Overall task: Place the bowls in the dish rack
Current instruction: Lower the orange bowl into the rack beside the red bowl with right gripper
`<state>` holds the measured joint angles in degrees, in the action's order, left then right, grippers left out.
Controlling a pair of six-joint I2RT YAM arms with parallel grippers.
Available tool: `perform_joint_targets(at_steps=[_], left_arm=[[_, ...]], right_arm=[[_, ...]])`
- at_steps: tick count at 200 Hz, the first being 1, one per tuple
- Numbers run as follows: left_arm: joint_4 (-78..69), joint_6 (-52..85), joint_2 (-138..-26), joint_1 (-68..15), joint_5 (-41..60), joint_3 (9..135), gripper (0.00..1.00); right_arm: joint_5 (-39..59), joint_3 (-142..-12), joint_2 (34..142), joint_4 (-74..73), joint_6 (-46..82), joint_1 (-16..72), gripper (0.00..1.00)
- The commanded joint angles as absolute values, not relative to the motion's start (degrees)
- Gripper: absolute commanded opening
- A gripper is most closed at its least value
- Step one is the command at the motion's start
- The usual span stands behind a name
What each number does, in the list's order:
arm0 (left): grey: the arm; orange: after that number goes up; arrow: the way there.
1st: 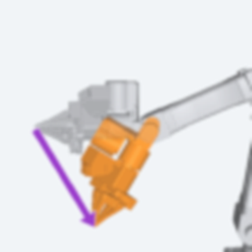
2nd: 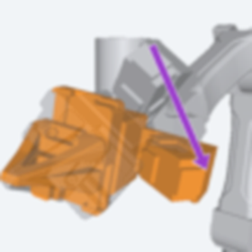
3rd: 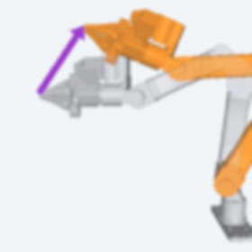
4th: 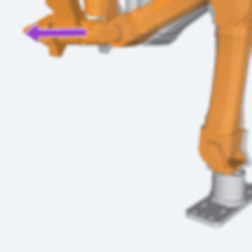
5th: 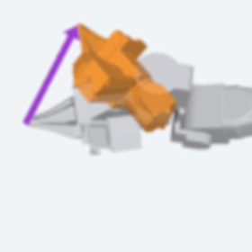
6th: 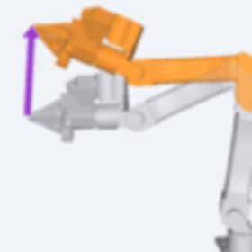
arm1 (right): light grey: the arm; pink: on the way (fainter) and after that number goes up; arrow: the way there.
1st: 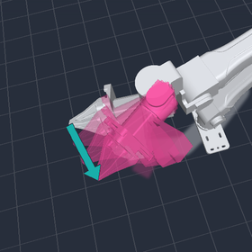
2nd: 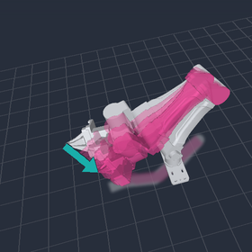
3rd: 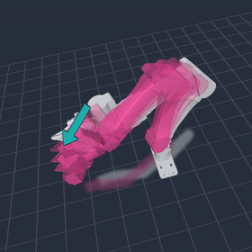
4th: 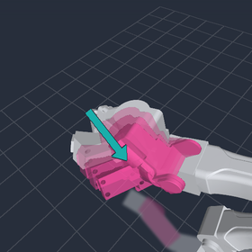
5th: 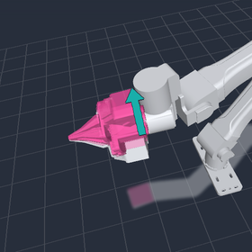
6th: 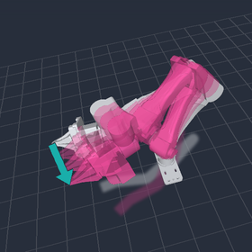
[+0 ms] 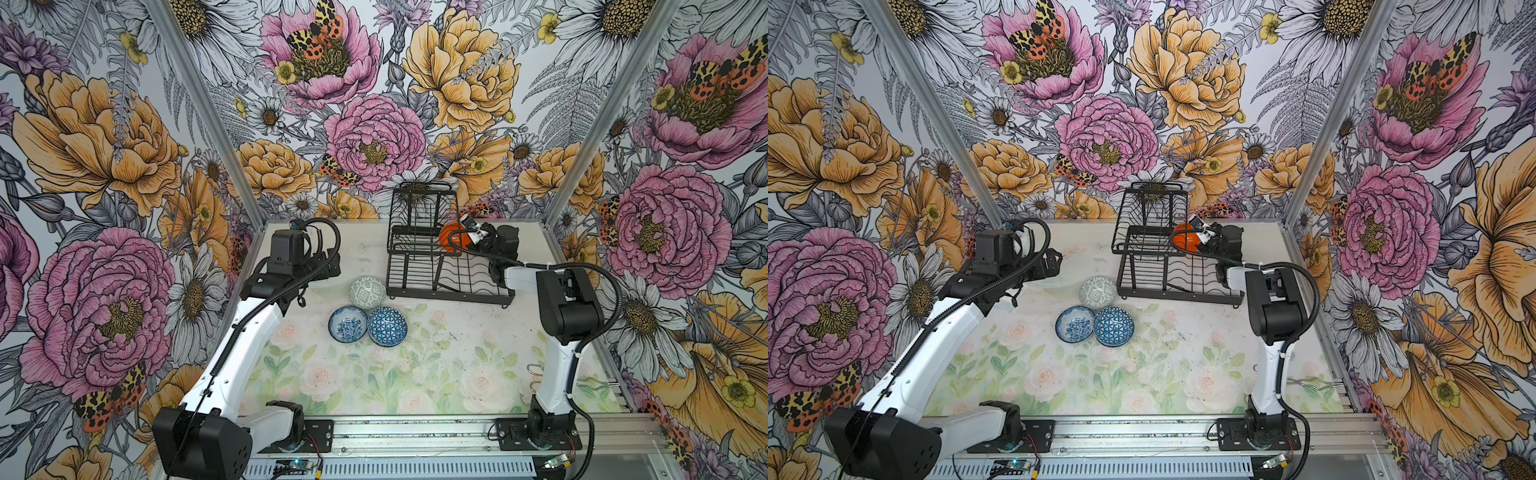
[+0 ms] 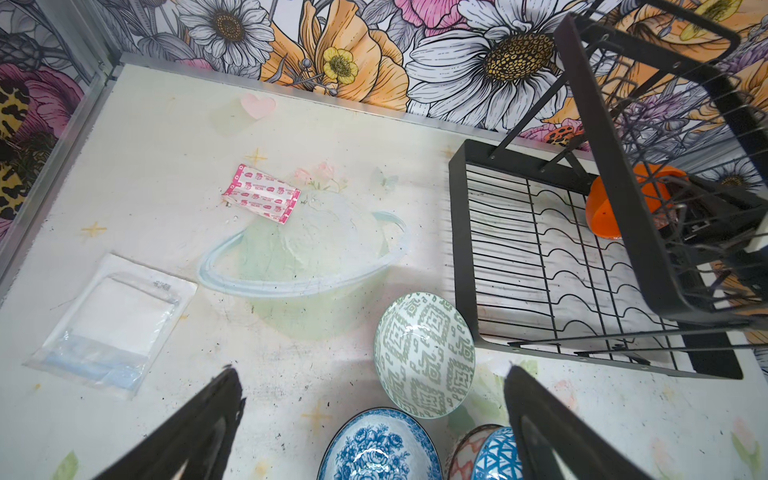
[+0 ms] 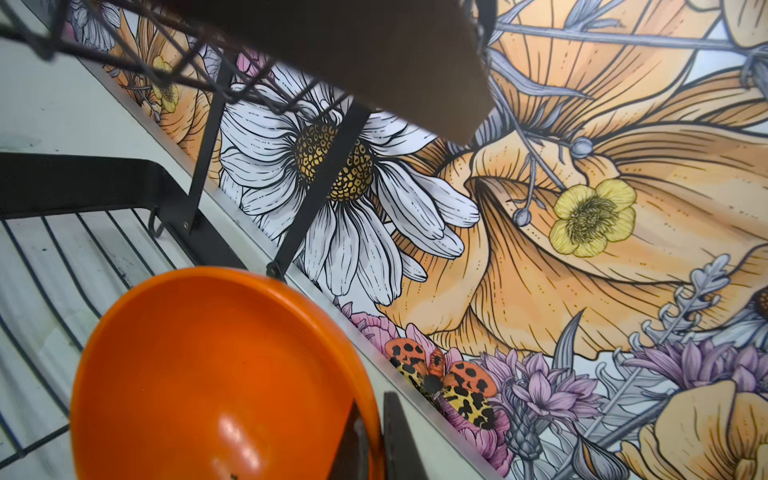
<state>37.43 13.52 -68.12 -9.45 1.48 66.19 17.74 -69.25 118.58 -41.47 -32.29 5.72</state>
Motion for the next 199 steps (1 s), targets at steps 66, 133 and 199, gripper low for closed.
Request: perform_joint_targets(at_steps=[66, 133, 199], left_arm=[[36.39, 13.29, -68.08, -8.43, 3.49, 66.41, 0.99], [36.39, 12.96, -68.87, -8.44, 4.16, 66.75, 0.99], [36.3, 13.01, -69.79, -8.47, 5.02, 66.74, 0.99]], right_arm=[[18.82, -74.72, 127.26, -46.93, -37.68, 8.4, 0.0], [12.21, -77.36, 133.73, -54.28, -42.83, 10.88, 0.0], [6.25, -80.56, 136.13, -57.83, -44.18, 11.69, 0.0]])
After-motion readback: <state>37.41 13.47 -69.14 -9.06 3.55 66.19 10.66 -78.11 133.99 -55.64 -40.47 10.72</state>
